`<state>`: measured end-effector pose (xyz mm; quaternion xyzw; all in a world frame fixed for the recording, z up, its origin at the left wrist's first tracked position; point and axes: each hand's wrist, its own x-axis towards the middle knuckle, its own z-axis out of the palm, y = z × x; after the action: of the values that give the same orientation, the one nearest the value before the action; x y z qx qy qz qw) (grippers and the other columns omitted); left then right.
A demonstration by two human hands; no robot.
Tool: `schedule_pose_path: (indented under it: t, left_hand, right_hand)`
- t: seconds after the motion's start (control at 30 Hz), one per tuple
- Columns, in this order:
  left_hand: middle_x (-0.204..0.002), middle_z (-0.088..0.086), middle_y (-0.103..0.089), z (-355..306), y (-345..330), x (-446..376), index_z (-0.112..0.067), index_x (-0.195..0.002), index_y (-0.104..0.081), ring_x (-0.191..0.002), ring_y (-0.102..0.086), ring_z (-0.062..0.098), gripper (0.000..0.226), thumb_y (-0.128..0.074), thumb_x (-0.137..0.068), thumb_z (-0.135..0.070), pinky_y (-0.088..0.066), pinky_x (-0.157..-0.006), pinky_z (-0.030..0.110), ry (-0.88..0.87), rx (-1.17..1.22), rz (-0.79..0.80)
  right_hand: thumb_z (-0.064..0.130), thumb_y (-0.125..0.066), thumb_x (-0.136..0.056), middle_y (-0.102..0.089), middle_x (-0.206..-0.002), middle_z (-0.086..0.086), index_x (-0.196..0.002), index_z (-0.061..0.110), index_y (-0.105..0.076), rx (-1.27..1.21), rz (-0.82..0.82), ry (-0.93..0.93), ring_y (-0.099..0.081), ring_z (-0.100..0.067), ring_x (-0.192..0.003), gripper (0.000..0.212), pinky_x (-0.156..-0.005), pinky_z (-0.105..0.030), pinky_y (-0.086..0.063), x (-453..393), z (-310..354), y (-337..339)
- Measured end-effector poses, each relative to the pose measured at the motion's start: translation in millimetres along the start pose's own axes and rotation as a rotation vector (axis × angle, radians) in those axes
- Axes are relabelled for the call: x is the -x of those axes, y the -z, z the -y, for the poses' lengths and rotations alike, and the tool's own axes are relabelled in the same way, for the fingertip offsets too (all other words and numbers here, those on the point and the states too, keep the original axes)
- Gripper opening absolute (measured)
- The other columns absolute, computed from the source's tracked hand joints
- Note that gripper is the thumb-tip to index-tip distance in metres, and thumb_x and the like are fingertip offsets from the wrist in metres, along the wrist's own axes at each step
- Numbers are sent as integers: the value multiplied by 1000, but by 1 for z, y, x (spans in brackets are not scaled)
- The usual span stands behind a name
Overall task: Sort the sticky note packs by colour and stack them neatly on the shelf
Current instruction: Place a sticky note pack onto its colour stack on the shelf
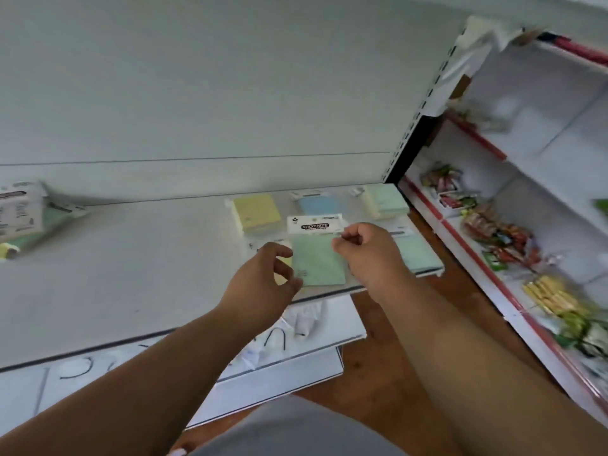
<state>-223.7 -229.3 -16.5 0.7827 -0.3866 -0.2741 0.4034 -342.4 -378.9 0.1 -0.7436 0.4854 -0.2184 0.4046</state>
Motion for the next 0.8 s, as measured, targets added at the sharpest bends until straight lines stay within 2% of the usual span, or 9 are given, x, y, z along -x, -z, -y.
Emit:
schedule_pose_path:
  t: [0.17,0.27,0.33,0.4,0.47,0.57,0.63,0.7,0.8]
  left_hand:
    - [-85,-18,-59,-64,-95,-27,-28,-118,-51,-79,-56,6,36,-66,-85,-31,-39,-69,23,1,-82,37]
    - [-84,-18,-59,-89,-133,-43,-26,-120,-50,-84,-58,11,37,-65,-86,-32,-44,-71,25,24,-138,42]
    - [-89,-15,-63,-102,-154,-53,-24,-121,-49,-89,-61,14,38,-64,-87,-31,-48,-75,27,45,-194,29]
    - [-98,-8,-68,-113,-171,-63,-22,-122,-48,-95,-63,20,38,-62,-87,-29,-51,-80,31,84,-263,12]
    - [-106,0,-68,-121,-183,-72,-19,-121,-47,-99,-63,25,38,-61,-87,-28,-51,-79,33,123,-340,1]
    - [-109,5,-64,-128,-193,-80,-14,-116,-48,-101,-63,29,35,-61,-86,-23,-45,-73,31,179,-440,-13]
    - [-109,6,-64,-128,-196,-82,-14,-112,-51,-99,-63,29,31,-62,-84,-21,-47,-73,32,214,-496,-27]
    - [-110,5,-65,-125,-199,-83,-17,-113,-54,-99,-63,28,31,-61,-84,-24,-51,-77,34,215,-522,-34]
    - [-114,4,-64,-125,-199,-81,-18,-118,-54,-100,-63,26,36,-62,-86,-33,-52,-79,35,170,-555,-29]
  right_hand:
    - [26,-68,-86,-68,-96,-2,-98,13,-68,132,-12,-19,-64,-20,-88,18,-79,-34,-53,-35,-56,93]
    - [30,-65,-88,-66,-98,-1,-101,14,-67,276,10,-10,-63,-20,-91,21,-77,-33,-52,-58,-76,125]
    - [33,-61,-90,-68,-97,-3,-98,13,-67,407,28,8,-63,-22,-89,23,-76,-38,-55,-73,-85,139]
    - [33,-58,-90,-69,-94,-7,-94,11,-67,506,60,37,-63,-25,-86,24,-76,-40,-55,-87,-93,145]
    - [31,-55,-92,-69,-94,-10,-93,10,-67,577,87,49,-63,-28,-87,24,-72,-34,-51,-98,-99,144]
    - [27,-51,-95,-68,-102,-13,-103,9,-65,651,133,46,-63,-31,-94,24,-69,-32,-43,-111,-104,133]
    - [23,-51,-95,-66,-106,-14,-105,9,-61,683,152,50,-62,-31,-96,20,-66,-31,-40,-113,-106,127]
    - [21,-51,-95,-65,-106,-12,-104,10,-56,687,114,53,-62,-31,-96,15,-65,-32,-40,-112,-110,125]
    - [28,-51,-96,-64,-107,-10,-110,13,-47,692,36,62,-63,-30,-97,21,-66,-34,-43,-103,-112,126]
